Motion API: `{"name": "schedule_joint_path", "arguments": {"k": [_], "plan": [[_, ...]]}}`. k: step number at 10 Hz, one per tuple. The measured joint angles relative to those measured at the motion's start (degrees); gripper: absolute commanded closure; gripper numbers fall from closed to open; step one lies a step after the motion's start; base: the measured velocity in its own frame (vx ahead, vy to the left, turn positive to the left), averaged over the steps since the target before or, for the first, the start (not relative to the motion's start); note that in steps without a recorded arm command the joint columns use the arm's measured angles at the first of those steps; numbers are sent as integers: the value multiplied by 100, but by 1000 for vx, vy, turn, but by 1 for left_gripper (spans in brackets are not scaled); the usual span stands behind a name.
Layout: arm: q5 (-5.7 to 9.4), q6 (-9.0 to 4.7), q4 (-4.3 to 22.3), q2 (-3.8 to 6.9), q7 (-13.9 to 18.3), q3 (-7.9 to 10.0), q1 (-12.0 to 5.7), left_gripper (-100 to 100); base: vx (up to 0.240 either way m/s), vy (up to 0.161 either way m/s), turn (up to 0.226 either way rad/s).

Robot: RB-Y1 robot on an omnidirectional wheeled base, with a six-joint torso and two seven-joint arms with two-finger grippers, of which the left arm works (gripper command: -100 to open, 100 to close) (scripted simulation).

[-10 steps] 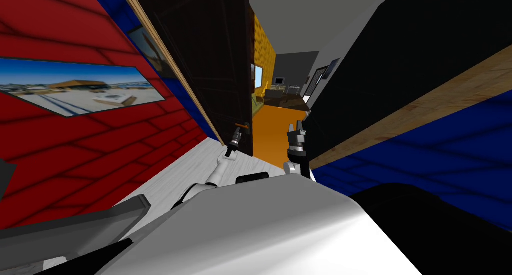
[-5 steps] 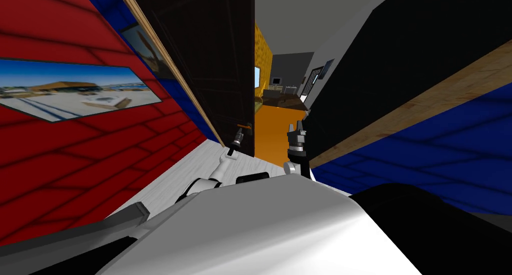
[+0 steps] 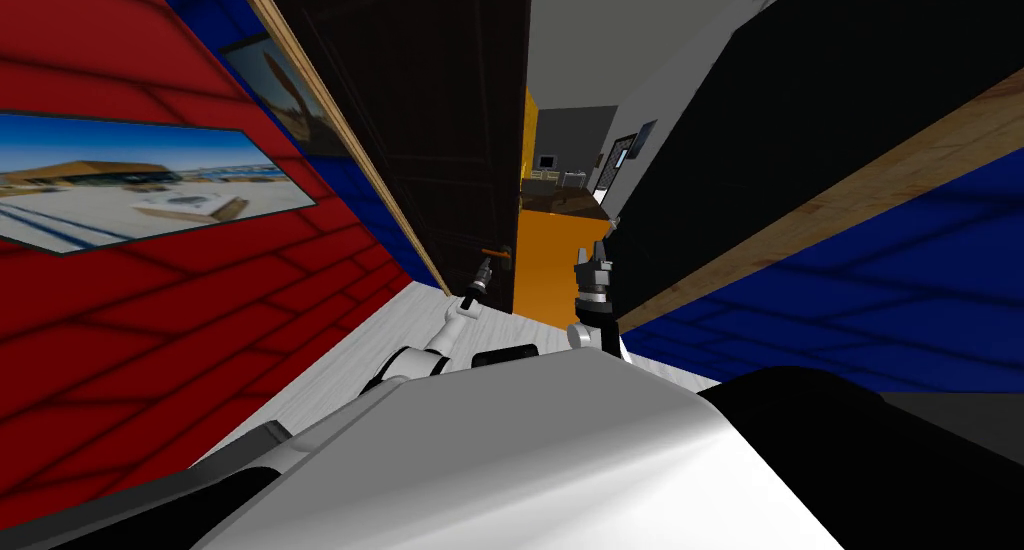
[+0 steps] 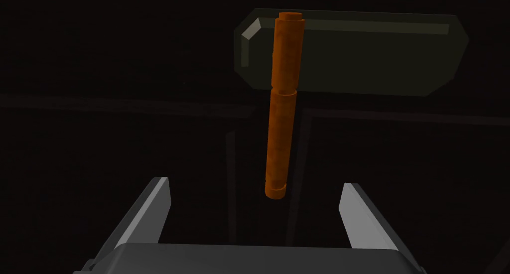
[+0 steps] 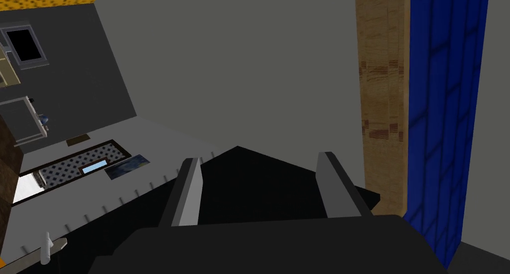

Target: Push the door open

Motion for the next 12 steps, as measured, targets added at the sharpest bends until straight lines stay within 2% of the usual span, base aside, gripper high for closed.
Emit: {"name": "schedule_joint_path", "arguments": {"k": [4, 5, 6, 7, 8, 10, 12], "plan": [[7, 17, 429, -123, 39, -64, -257, -100, -19, 109, -60], [12, -7, 575, -171, 31, -63, -330, -100, -3, 50, -14], [13, -16, 594, -176, 28, -63, -338, -100, 119, -50, -37], [-3, 98, 341, -70, 32, -90, -207, -100, 154, -74, -6], [10, 49, 496, -26, 25, -62, -281, -100, 162, -74, -28], [25, -34, 583, 46, -7, -22, -304, -100, 212, -114, -25], [33, -55, 598, 39, -21, 3, -299, -100, 217, -73, -29]]}}
